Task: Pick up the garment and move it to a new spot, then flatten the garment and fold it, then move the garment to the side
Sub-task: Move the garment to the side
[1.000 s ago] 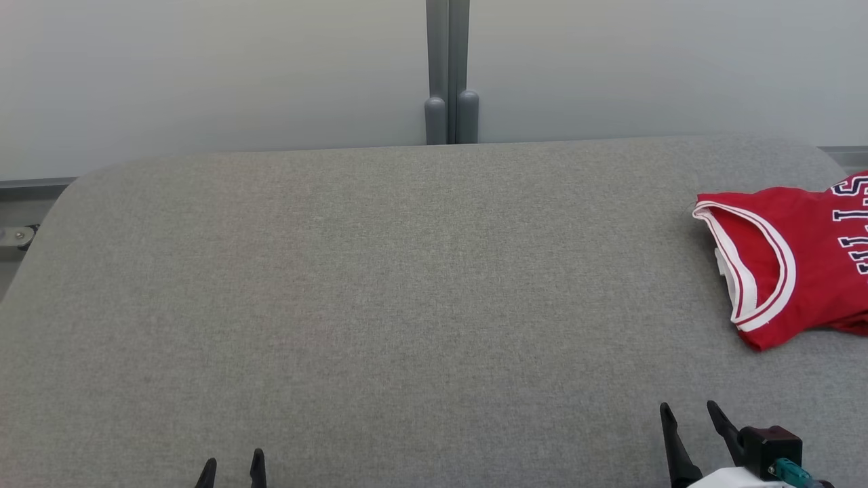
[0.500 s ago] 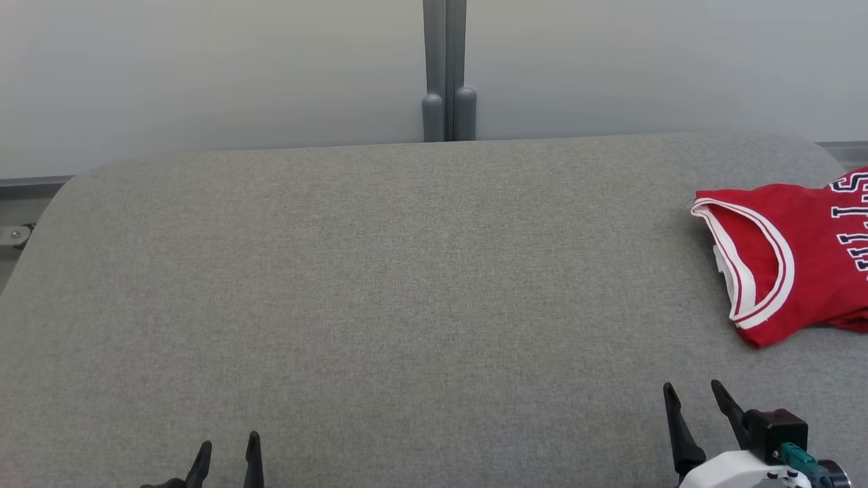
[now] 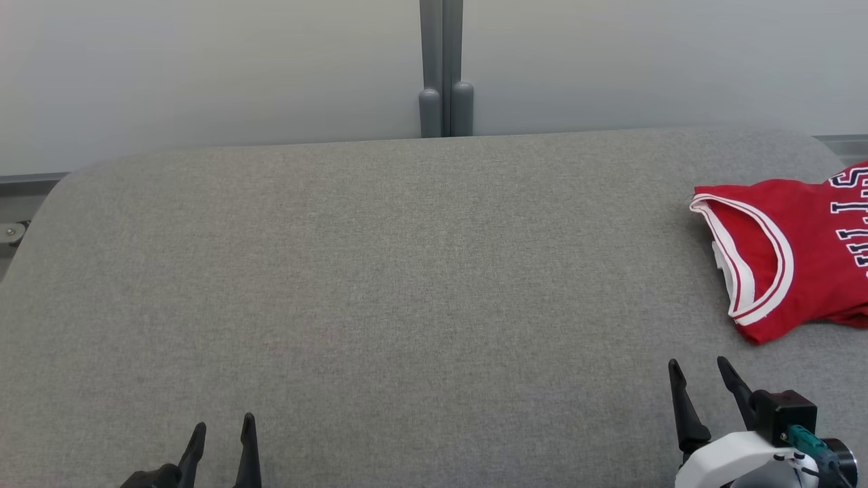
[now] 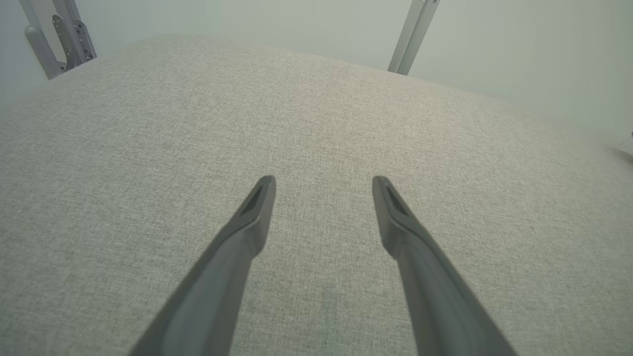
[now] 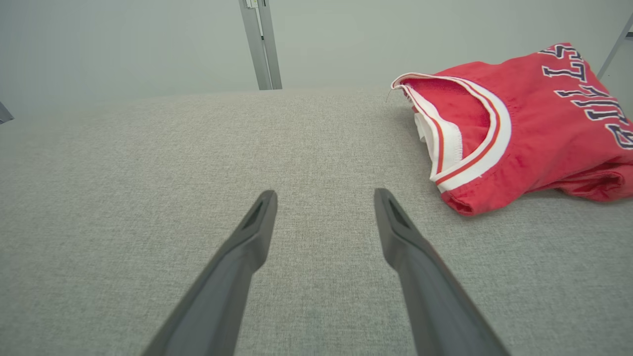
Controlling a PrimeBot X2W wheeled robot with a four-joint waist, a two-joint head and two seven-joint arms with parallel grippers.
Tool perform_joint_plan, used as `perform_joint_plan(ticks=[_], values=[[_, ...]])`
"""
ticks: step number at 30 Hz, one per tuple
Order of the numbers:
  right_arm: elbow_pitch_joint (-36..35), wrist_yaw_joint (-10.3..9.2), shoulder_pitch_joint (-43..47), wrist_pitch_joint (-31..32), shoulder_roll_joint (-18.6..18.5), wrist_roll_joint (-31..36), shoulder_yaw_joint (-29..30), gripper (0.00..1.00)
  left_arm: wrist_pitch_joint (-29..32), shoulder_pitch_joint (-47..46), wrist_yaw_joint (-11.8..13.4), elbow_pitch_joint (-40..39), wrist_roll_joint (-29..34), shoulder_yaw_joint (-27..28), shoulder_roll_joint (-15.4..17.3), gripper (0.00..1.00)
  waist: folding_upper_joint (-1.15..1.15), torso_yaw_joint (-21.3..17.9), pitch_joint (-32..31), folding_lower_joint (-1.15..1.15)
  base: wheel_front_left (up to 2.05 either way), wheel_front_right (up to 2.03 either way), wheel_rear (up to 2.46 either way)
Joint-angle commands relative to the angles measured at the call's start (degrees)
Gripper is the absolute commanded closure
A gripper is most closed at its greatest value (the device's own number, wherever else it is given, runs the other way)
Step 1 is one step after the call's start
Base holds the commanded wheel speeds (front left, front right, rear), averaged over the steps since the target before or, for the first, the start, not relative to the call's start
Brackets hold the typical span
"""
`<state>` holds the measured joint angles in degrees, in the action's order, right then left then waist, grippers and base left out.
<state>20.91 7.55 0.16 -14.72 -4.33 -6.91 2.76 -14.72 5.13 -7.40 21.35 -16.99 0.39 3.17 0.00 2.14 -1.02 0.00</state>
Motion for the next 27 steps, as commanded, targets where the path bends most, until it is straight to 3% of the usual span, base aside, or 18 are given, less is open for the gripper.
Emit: perform_joint_plan(ticks=[1, 27], values=[[-0.87, -0.06, -1.22, -0.23, -0.44, 0.19, 0.22, 0.00, -0.26, -1.40, -0.08, -0.77, 0.52, 0.36, 0.09, 0.00, 0.00, -0.04, 0.05, 0.00, 0.00, 0.00, 0.00], [-2.19, -0.08, -2.94, -0.34, -0.86, 1.64, 0.90, 0.00, -0.33, -2.47, -0.12, -2.83, 0.76, 0.95, -0.09, 0.00, 0.00, -0.64, 0.72, 0.00, 0.00, 0.00, 0.00]])
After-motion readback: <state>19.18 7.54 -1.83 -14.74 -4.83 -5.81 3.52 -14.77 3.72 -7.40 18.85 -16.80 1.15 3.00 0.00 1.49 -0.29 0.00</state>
